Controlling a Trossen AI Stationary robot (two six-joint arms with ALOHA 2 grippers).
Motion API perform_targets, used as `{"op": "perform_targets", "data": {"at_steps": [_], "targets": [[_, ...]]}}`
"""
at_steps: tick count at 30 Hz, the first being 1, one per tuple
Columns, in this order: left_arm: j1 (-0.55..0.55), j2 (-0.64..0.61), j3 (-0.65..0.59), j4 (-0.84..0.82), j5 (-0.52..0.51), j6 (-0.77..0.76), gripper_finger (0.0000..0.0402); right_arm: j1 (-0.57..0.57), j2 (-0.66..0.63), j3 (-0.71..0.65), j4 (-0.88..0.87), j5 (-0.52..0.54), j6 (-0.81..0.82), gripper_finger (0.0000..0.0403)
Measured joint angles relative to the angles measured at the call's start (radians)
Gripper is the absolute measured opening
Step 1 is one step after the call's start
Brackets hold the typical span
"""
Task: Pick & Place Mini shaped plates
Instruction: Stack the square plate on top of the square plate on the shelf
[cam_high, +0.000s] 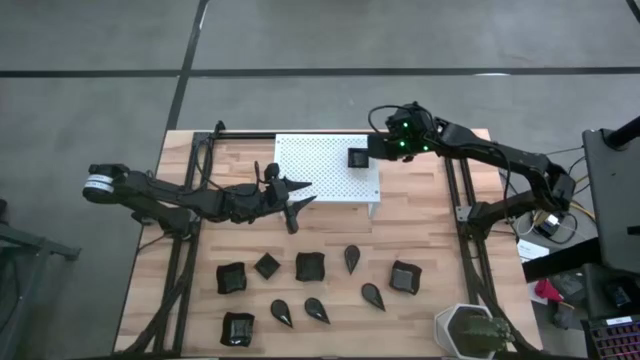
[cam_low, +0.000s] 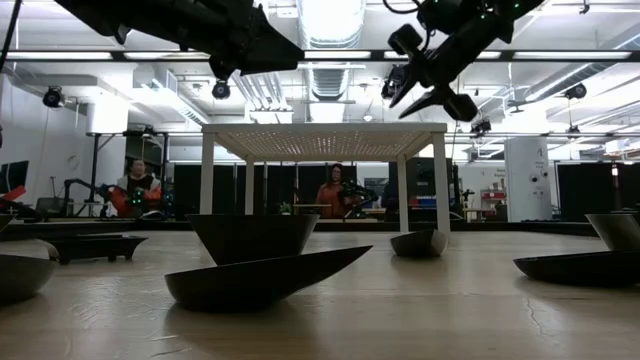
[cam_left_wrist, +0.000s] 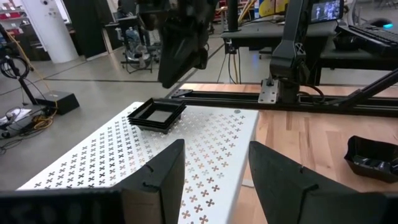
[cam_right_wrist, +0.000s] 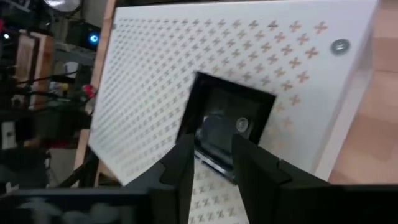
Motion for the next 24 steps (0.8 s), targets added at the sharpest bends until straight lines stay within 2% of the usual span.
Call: {"op": "perform_targets", "data": {"at_steps": [8, 14, 18, 24], "targets": [[0.0, 0.0, -0.006, 0.0, 0.0, 0.0, 0.0172, 0.038, -0.052, 0.0, 0.001, 0.0, -0.049, 0.0125], [0.0, -0.003, -0.006, -0.088, 0.019, -0.098, 0.0172, 0.112, -0.072, 0.0, 0.012, 0.002, -0.12, 0.012], [0.0, -0.012, -0.003, -0.11, 0.082, -0.139, 0.0172, 0.176, -0.08, 0.0, 0.014, 0.003, -0.172, 0.0112], [-0.003, -0.014, -0.011, -0.185, 0.249, -0.224, 0.0172, 0.284, -0.079, 0.0, 0.015, 0.021, -0.266, 0.0102]]}}
